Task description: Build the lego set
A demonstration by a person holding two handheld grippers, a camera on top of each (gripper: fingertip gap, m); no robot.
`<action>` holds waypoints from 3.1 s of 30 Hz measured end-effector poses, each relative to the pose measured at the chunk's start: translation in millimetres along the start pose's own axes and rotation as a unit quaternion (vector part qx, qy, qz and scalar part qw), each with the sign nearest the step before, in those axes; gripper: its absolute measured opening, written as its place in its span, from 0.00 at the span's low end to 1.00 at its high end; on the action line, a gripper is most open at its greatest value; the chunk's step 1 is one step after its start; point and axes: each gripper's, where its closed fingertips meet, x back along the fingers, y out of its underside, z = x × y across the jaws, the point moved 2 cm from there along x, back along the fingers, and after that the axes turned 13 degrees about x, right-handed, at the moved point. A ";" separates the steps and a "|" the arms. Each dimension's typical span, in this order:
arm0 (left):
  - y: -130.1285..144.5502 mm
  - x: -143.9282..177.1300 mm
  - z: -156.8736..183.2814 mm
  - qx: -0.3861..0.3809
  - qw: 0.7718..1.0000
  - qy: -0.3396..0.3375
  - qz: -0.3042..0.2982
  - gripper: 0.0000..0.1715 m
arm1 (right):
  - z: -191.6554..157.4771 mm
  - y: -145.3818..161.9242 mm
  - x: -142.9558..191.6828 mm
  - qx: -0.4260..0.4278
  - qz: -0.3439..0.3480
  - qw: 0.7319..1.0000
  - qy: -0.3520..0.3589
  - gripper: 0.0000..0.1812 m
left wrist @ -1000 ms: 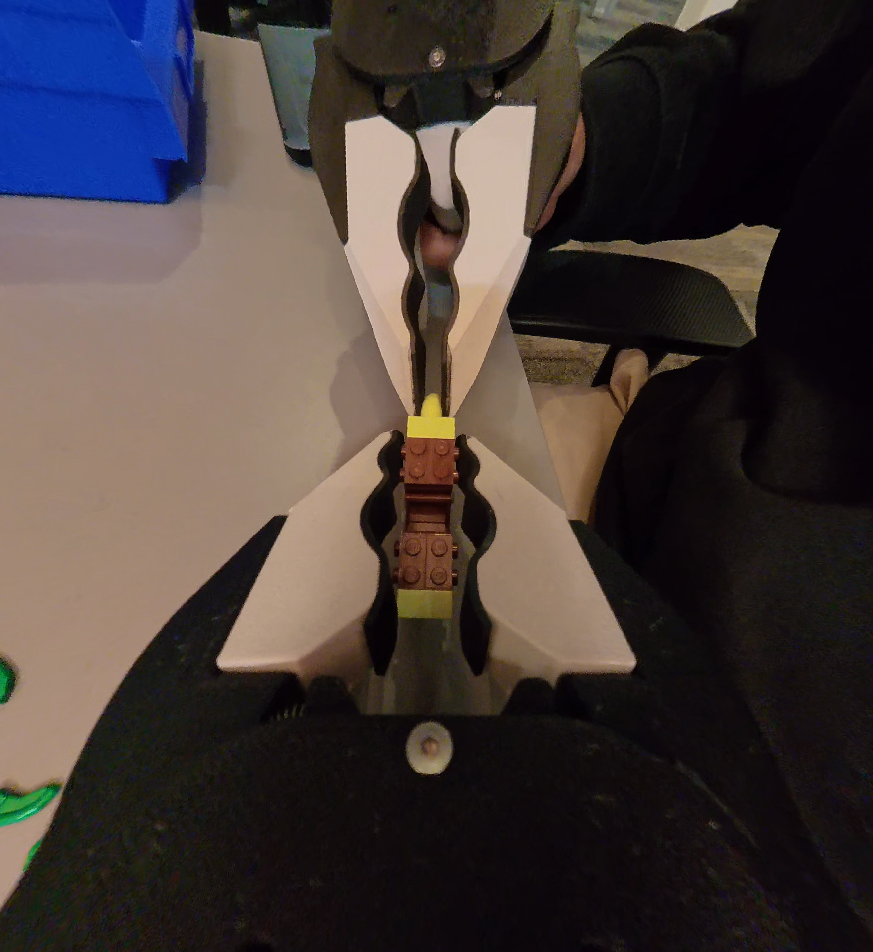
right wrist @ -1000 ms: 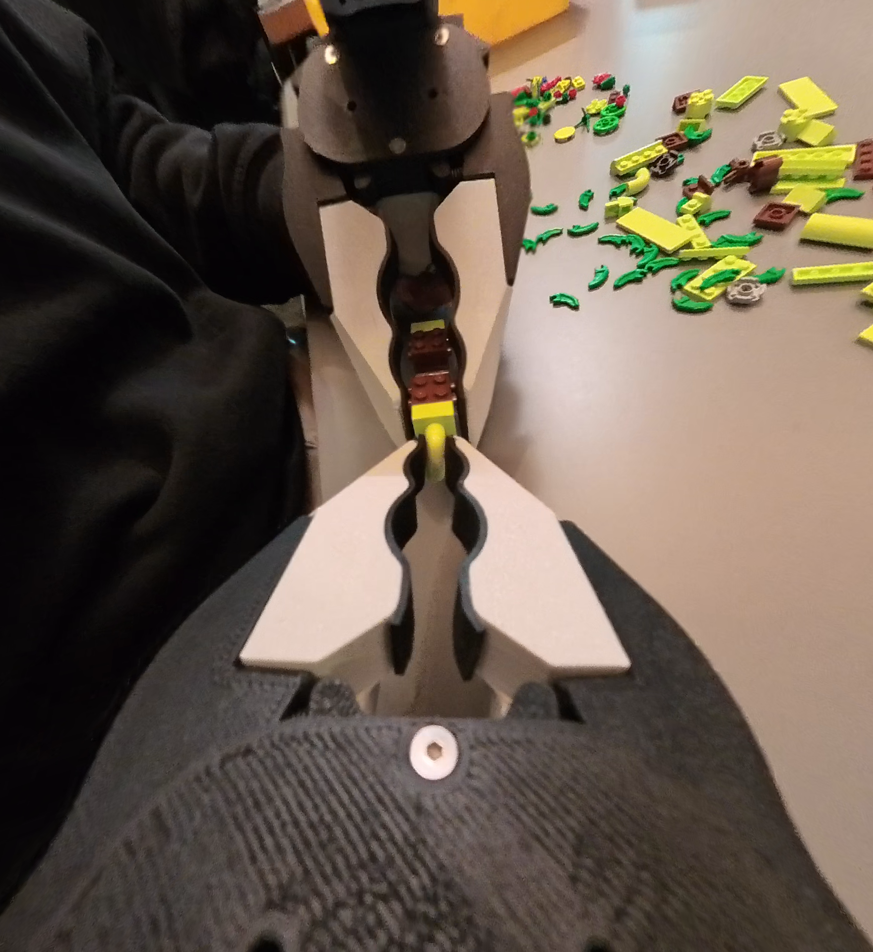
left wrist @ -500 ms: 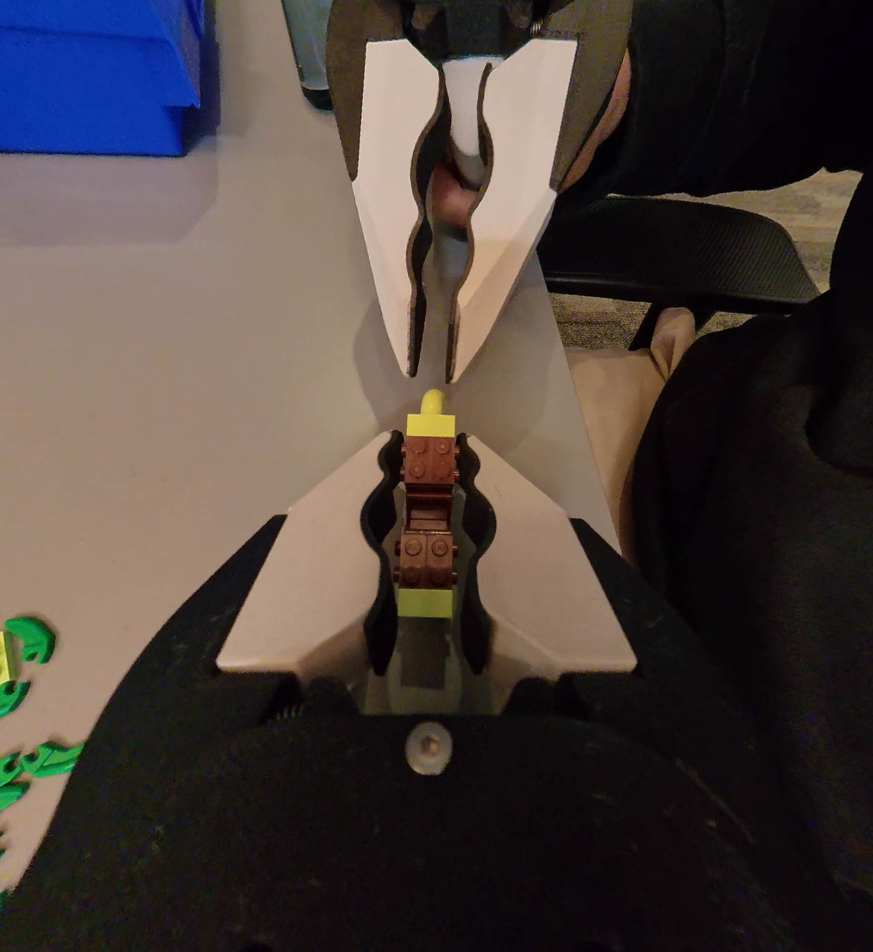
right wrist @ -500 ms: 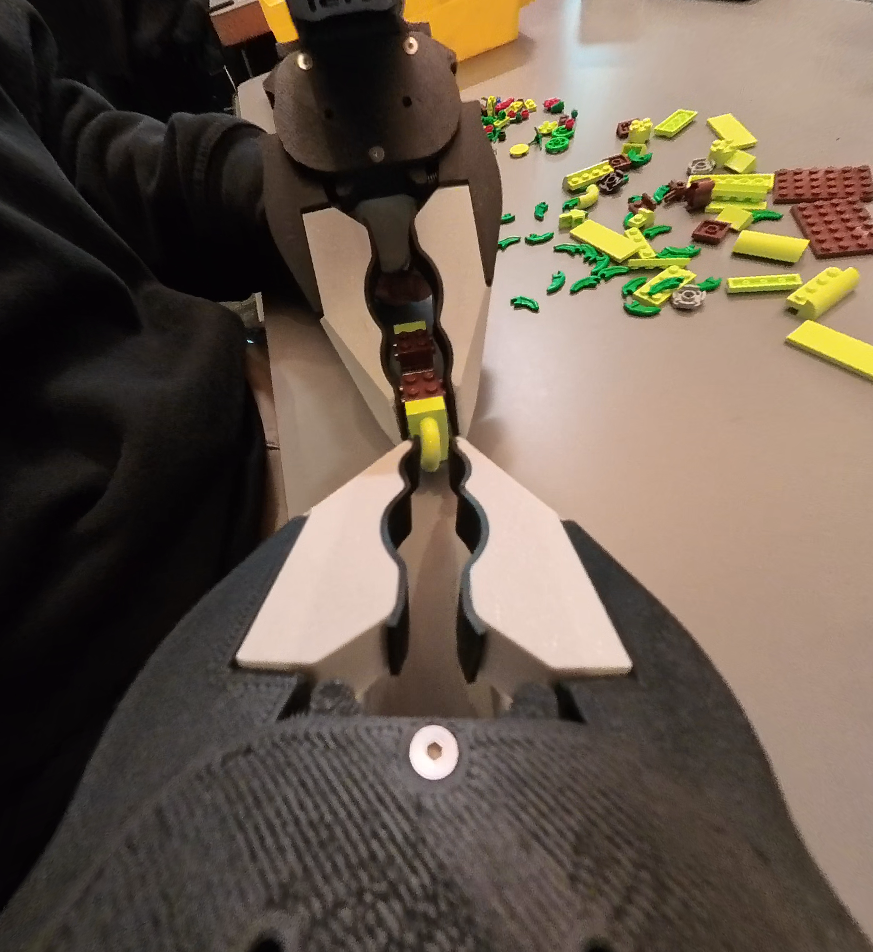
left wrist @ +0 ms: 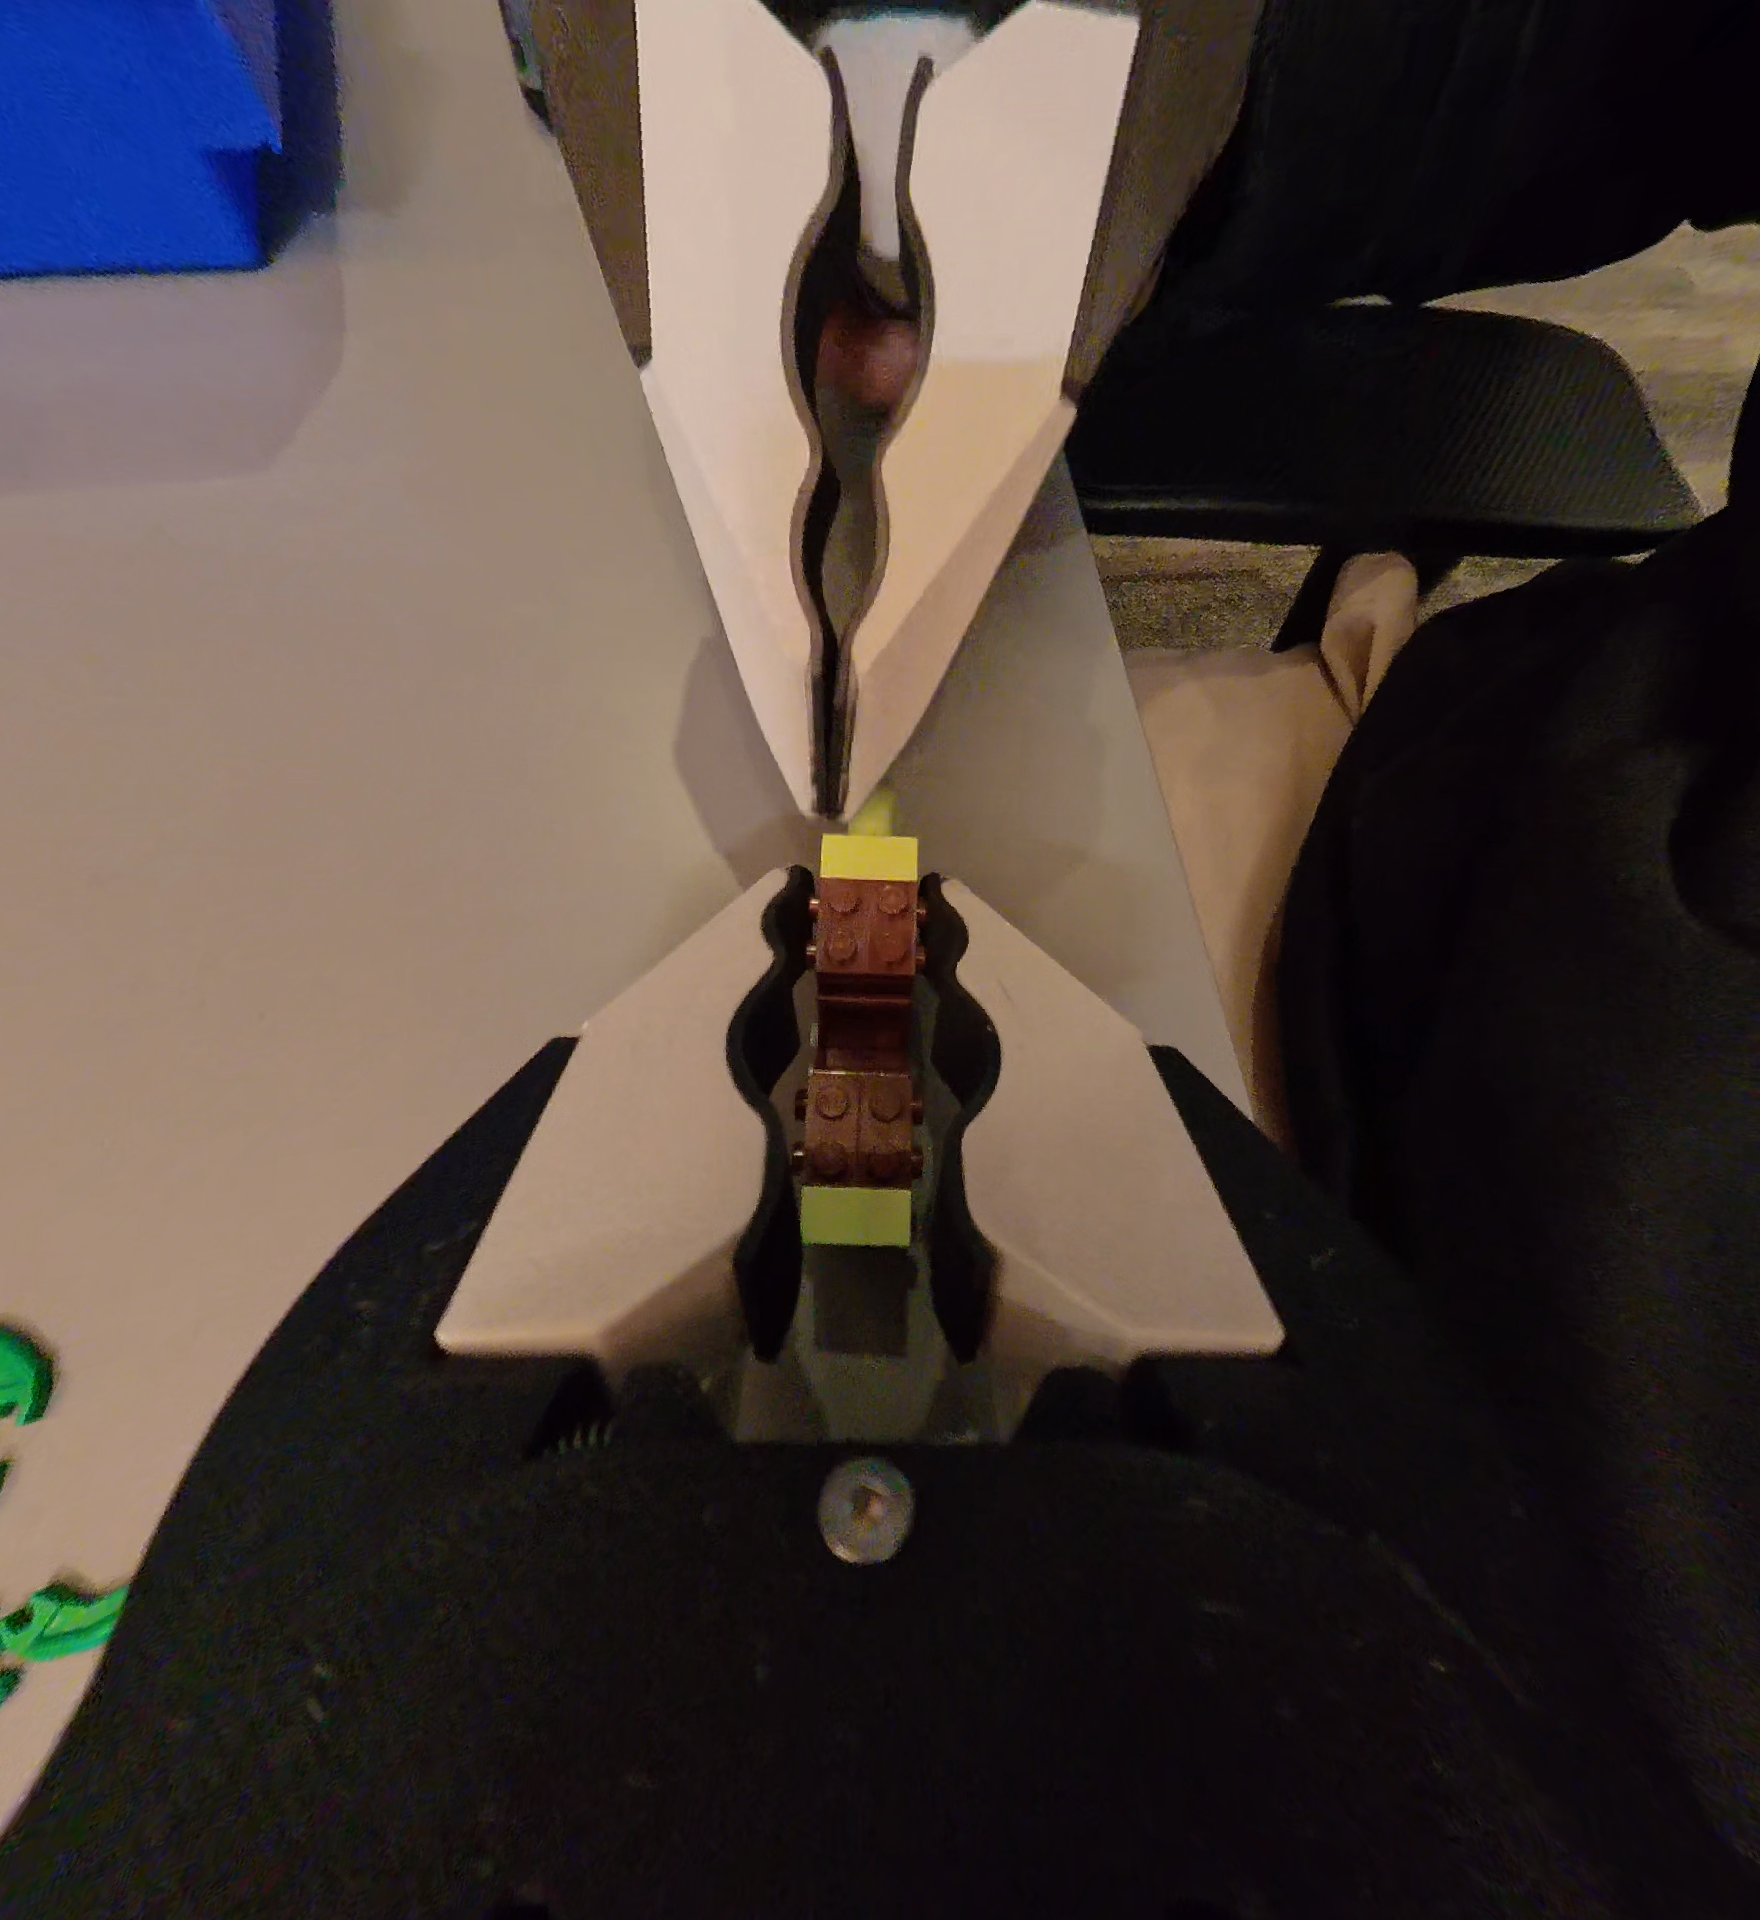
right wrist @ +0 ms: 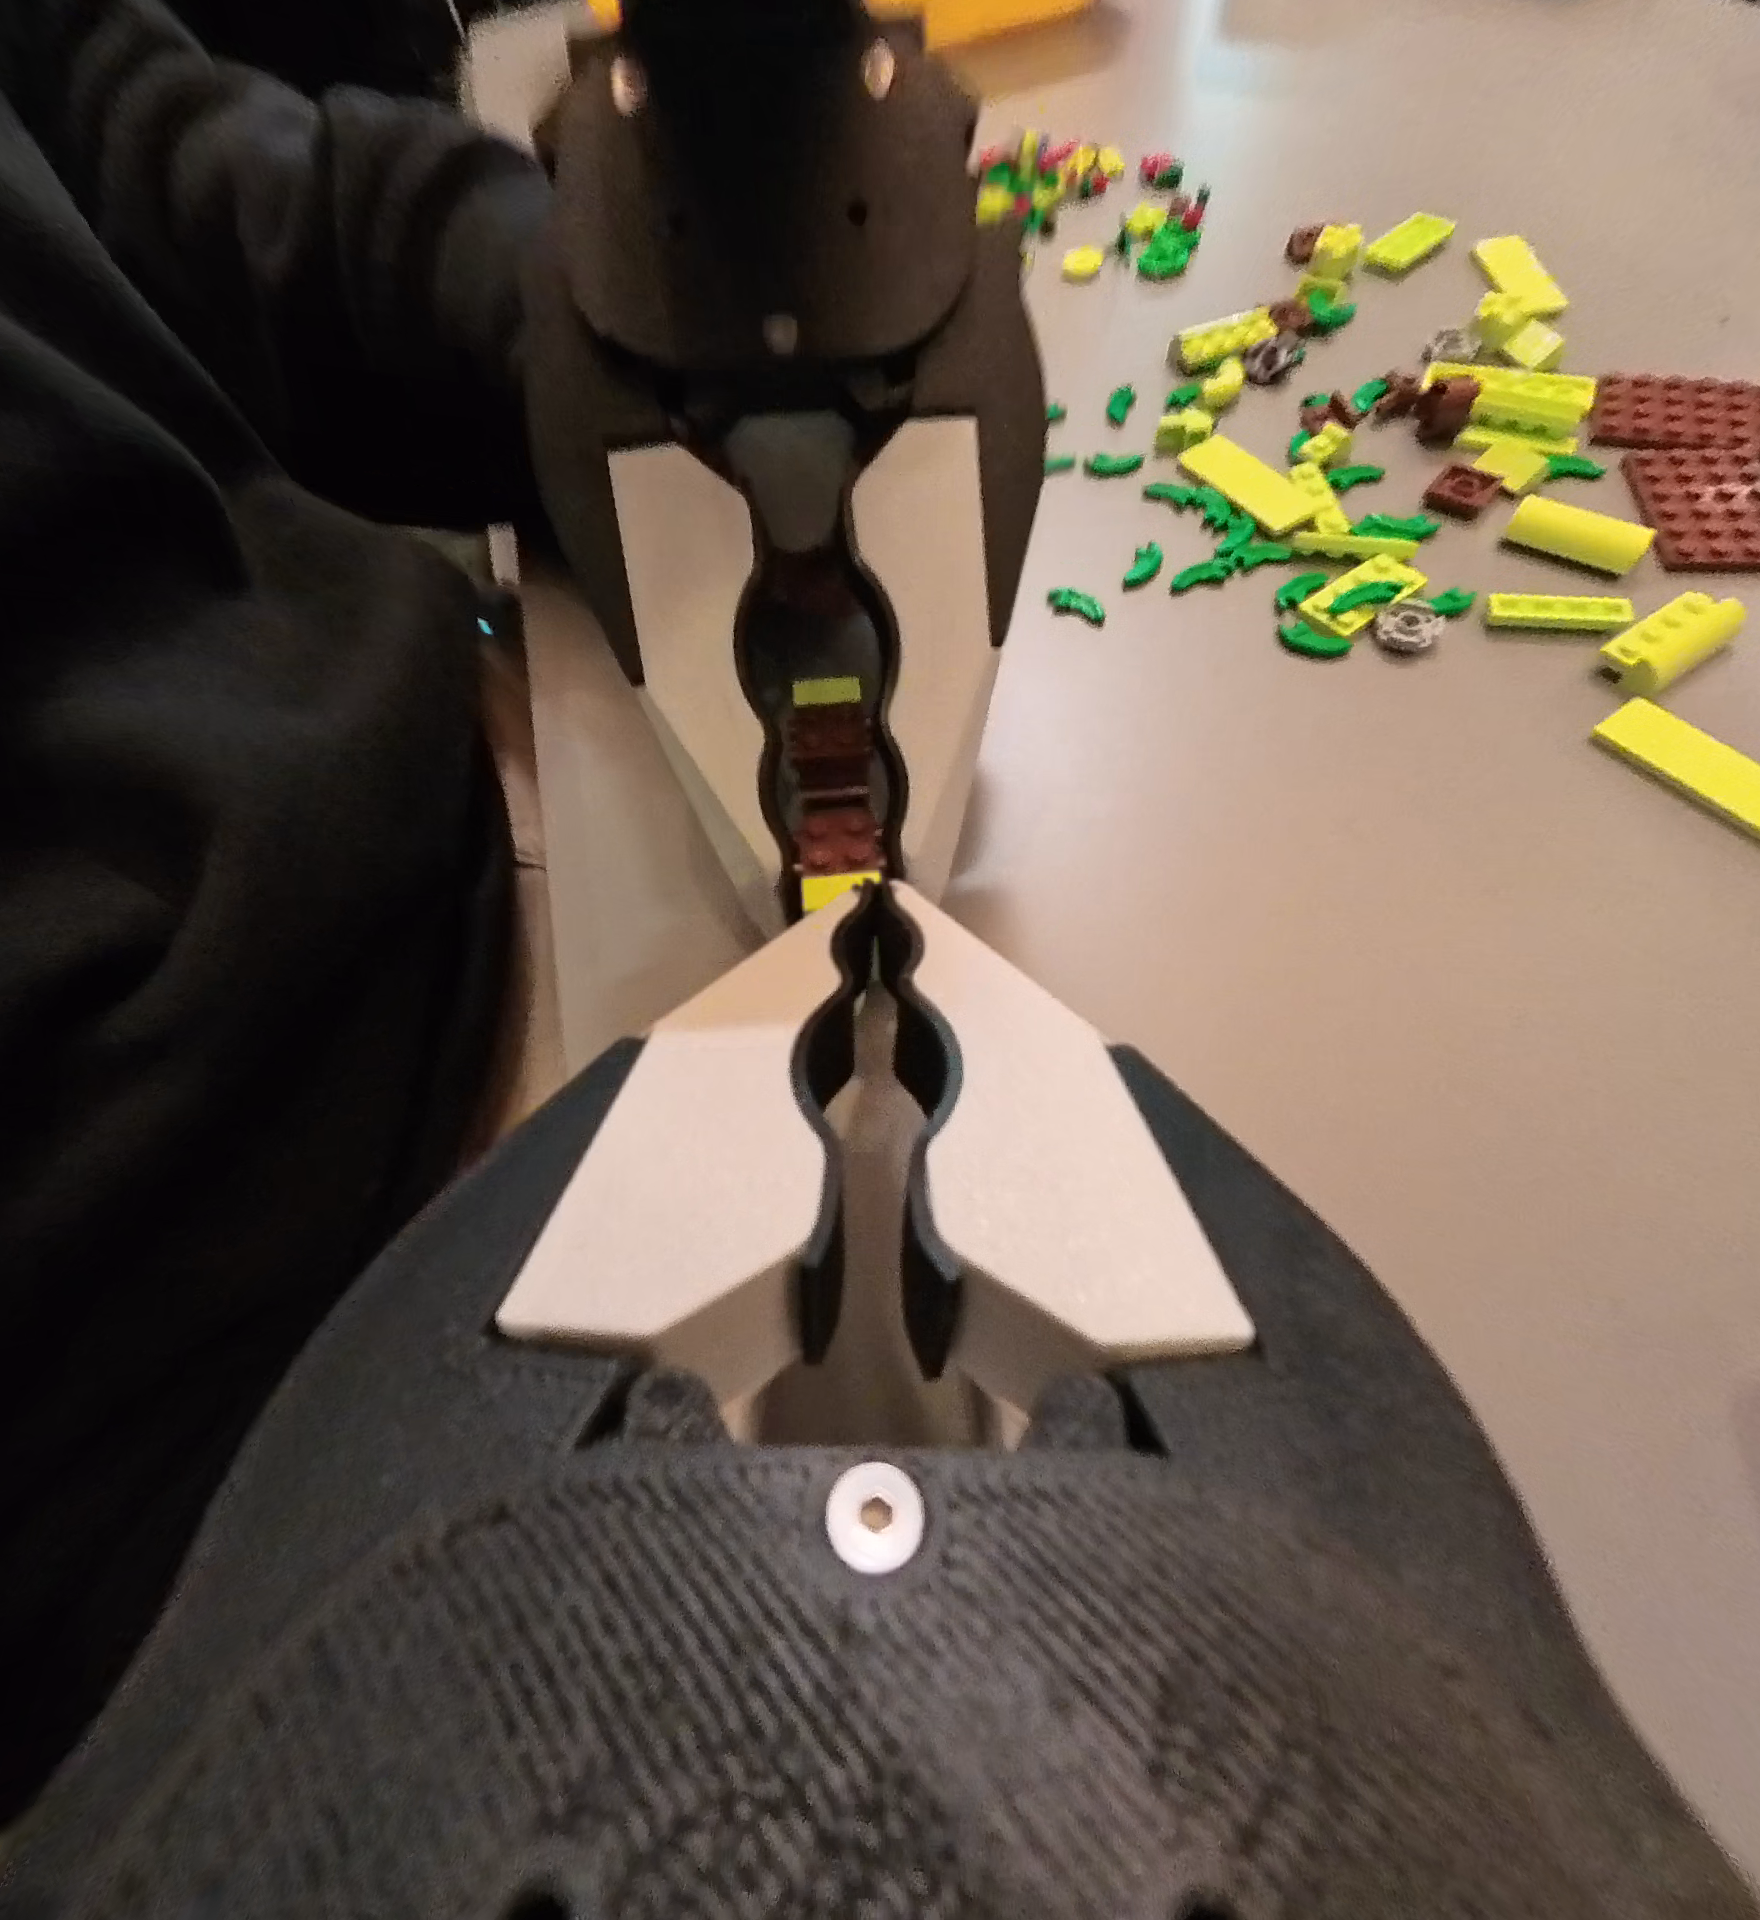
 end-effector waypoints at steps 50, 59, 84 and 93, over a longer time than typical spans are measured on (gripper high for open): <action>1.7 -2.3 -7.0 -0.007 0.999 -0.035 -0.008 0.11 | -7.0 23.6 -1.6 -0.001 -0.065 0.998 0.024 0.08; 2.1 -2.7 -7.2 -0.008 0.999 -0.037 -0.010 0.11 | -3.4 25.9 -5.8 -0.002 -0.077 0.997 0.015 0.03; -10.4 15.1 0.7 -0.017 0.999 -0.026 0.045 0.31 | 0.5 19.7 5.9 -0.012 -0.041 0.998 0.050 0.17; -11.2 77.8 -19.3 0.031 0.986 -0.065 0.153 0.34 | -3.8 3.6 -0.5 -0.003 -0.008 0.997 0.080 0.26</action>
